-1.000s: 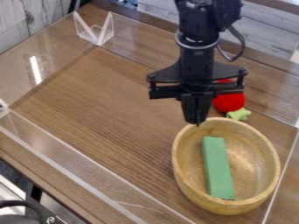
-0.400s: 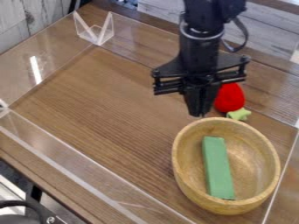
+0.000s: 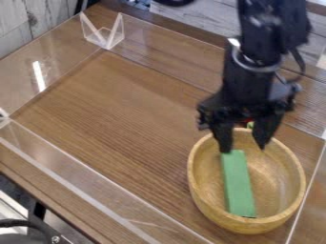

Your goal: Remove the green block from the brown bowl and put it on the table

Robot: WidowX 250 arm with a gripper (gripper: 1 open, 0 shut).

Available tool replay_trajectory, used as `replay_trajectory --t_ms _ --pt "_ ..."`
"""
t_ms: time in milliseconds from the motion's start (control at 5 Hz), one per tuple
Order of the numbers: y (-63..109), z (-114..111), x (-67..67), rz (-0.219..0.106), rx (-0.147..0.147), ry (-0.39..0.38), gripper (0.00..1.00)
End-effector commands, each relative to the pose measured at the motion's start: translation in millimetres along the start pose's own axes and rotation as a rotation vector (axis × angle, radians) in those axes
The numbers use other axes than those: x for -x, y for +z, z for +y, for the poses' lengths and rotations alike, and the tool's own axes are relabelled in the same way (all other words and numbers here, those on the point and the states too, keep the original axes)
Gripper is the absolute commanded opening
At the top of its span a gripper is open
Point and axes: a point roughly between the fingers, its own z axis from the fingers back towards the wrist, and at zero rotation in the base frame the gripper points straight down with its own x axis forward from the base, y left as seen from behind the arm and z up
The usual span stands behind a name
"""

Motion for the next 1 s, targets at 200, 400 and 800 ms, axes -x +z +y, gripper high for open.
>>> replay_trajectory --t_ms 200,400,800 --pt "-29.9 -5.1 18.8 -0.008 -0.003 0.051 1.00" --pt "-39.4 -1.6 21.0 0.003 -0.019 -0.027 1.00" --pt "-43.7 5.5 26.1 0.008 -0.025 -0.118 1.00"
